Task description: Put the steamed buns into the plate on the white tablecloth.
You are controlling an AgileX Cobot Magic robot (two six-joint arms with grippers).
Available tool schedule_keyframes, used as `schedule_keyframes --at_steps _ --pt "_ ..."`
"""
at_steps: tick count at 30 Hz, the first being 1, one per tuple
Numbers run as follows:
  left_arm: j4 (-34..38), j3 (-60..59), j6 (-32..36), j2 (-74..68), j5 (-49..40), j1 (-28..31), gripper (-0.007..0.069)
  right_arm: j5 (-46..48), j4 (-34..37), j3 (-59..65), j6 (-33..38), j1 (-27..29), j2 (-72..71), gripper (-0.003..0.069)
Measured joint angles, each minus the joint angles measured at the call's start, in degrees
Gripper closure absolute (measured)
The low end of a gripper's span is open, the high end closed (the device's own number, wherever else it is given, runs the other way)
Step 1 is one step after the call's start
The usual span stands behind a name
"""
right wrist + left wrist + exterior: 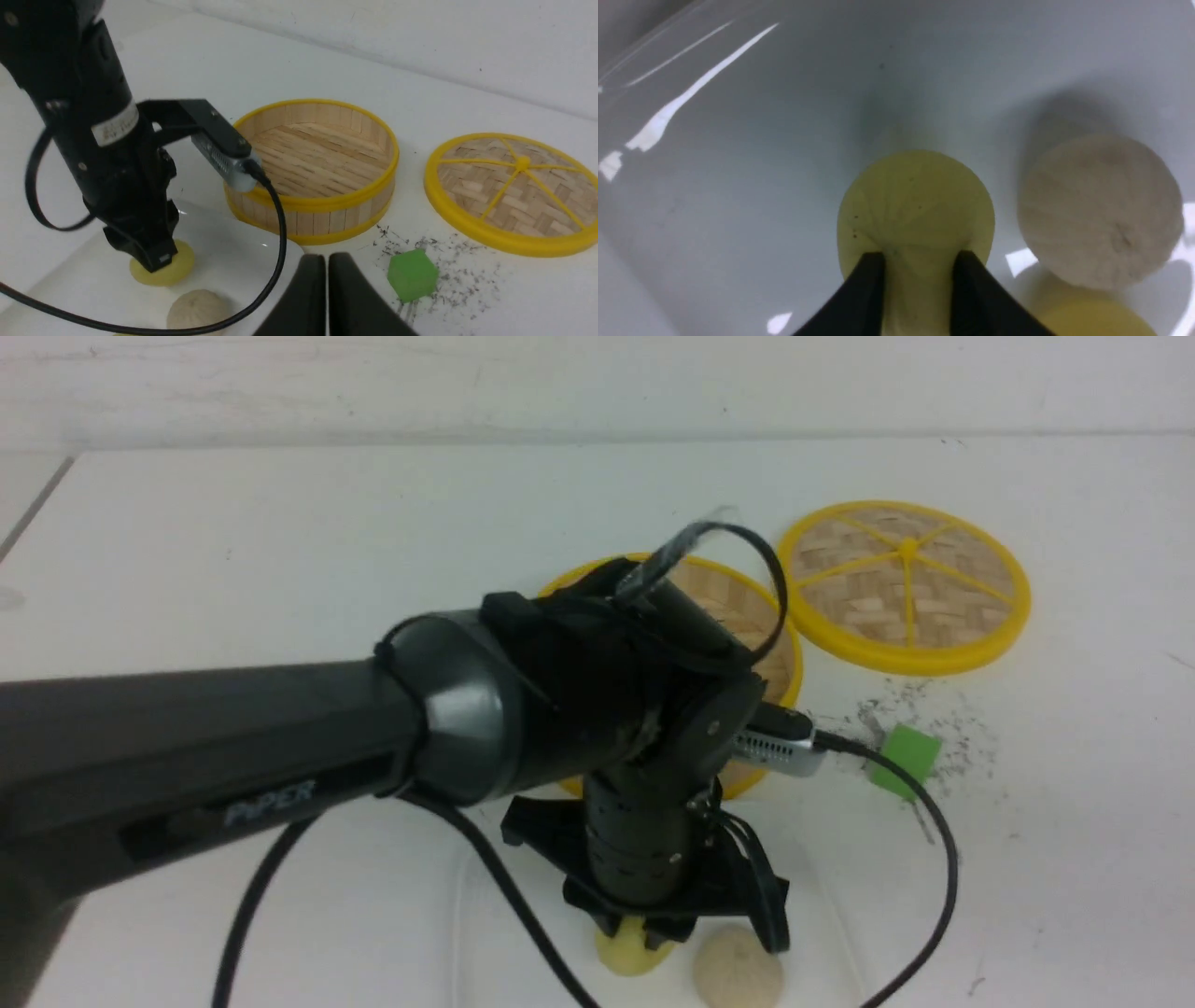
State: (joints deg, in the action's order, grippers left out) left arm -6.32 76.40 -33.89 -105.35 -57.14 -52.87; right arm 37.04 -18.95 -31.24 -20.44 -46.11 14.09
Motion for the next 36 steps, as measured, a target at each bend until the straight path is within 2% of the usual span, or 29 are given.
schedule_keyframes --at_steps 1,4,5,7,8,9,10,13,17,20,21,22,26,29,36 --pt "0.0 0.0 0.0 -0.1 0.2 0.0 0.0354 1.4 0.1 -0.5 0.0 0.0 -0.3 0.0626" --pt "0.3 0.1 -0.2 -0.4 1.6 0.0 0.0203 12.9 0.4 -7.0 0.8 0.0 -2.9 0.0636" --pt "0.3 0.1 -0.3 -0.3 1.7 0.0 0.0189 13.7 0.4 -7.0 0.8 0.0 -3.1 0.0636" --pt "0.3 0.7 -0.3 0.3 1.6 0.0 0.0128 23.3 0.7 -12.2 3.3 0.0 -4.5 0.0665" --pt "-0.1 1.5 -0.3 1.1 1.2 0.0 0.0109 28.4 1.1 -14.2 4.4 0.0 -5.1 0.0673" --pt "-0.1 1.6 -0.3 1.2 1.1 0.0 0.0104 28.4 1.2 -14.5 4.6 0.0 -5.2 0.0673" --pt "-0.6 2.7 -0.3 2.2 0.4 0.0 0.0097 32.8 1.7 -16.1 5.5 0.0 -5.9 0.0675" --pt "-2.0 5.5 -0.3 4.3 -2.3 0.0 0.0108 35.1 3.2 -16.8 6.1 0.0 -7.7 0.0675" --pt "-5.1 9.4 -0.3 7.0 -7.2 0.0 0.0204 33.4 9.1 -13.4 5.8 0.0 -12.2 0.0675" --pt "-7.4 11.3 -0.3 8.8 -10.4 0.0 0.0377 21.0 15.1 -4.9 5.3 0.0 -15.1 0.0675" --pt "-7.4 11.4 -0.3 8.8 -10.5 0.0 0.0377 19.2 15.7 -4.3 5.3 0.0 -15.1 0.0673" --pt "-7.6 11.5 -0.3 9.1 -11.1 0.0 0.0482 11.2 17.9 0.6 5.7 0.0 -15.2 0.0673" --pt "-7.6 11.5 -0.3 9.2 -11.4 0.0 0.0606 -0.4 19.3 8.3 7.9 0.0 -14.8 0.0673" --pt "-7.6 11.5 -0.3 9.2 -11.4 0.0 0.0622 -6.6 19.6 11.8 10.1 0.0 -14.7 0.0673" --pt "-7.6 11.5 -0.3 9.2 -11.4 0.0 0.0622 -10.0 20.8 14.3 12.9 0.0 -14.6 0.0673"
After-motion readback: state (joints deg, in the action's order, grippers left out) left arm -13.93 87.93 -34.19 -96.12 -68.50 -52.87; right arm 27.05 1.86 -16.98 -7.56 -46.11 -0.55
